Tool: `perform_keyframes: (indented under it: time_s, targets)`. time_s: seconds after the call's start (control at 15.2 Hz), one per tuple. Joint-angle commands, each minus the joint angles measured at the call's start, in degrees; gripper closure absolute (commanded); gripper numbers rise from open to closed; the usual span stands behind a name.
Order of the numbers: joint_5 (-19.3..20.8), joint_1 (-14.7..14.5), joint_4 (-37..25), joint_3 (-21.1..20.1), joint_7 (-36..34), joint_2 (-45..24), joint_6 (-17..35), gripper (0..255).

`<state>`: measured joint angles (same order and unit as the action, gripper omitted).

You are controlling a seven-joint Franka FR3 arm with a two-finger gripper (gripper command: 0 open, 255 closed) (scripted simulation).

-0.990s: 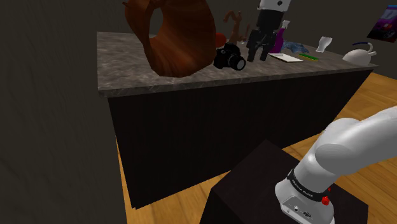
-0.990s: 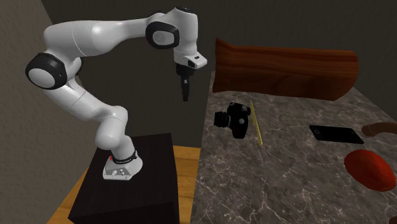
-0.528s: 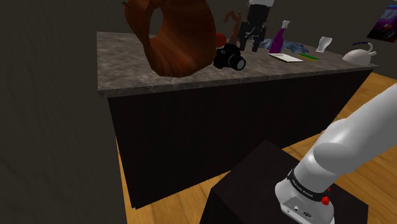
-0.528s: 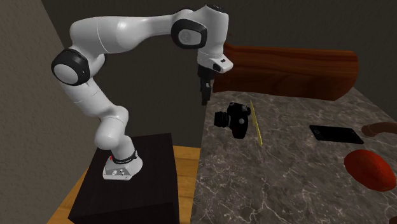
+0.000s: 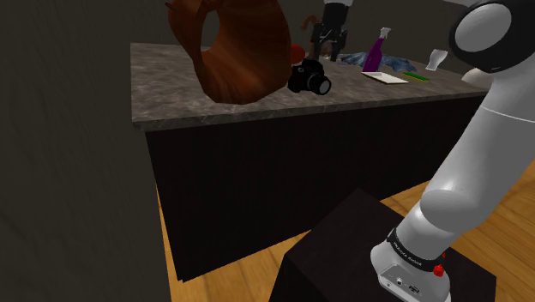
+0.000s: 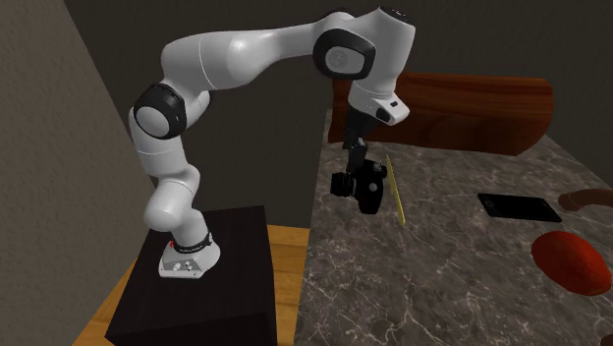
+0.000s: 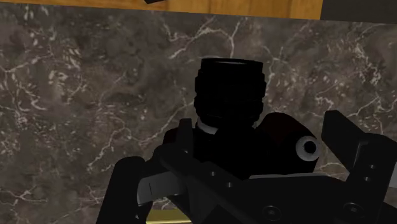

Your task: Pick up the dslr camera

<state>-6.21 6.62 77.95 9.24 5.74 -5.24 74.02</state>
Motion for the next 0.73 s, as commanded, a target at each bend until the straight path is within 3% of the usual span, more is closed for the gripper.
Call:
perform_keyframes:
  time_s: [0.0, 0.53, 0.59, 0.66]
  targets:
    - [-0.5, 0.5, -2.4, 0.3, 0.4, -2.4, -0.4, 0]
    - [0.0, 0.2, 5.7, 0.2, 0.6, -0.2, 5.6, 0]
    - [0.0, 0.2, 5.8, 0.2, 0.7, -0.2, 5.6, 255]
    - [0.0, 0.2, 5.8, 0.2, 0.6, -0.2, 5.6, 255]
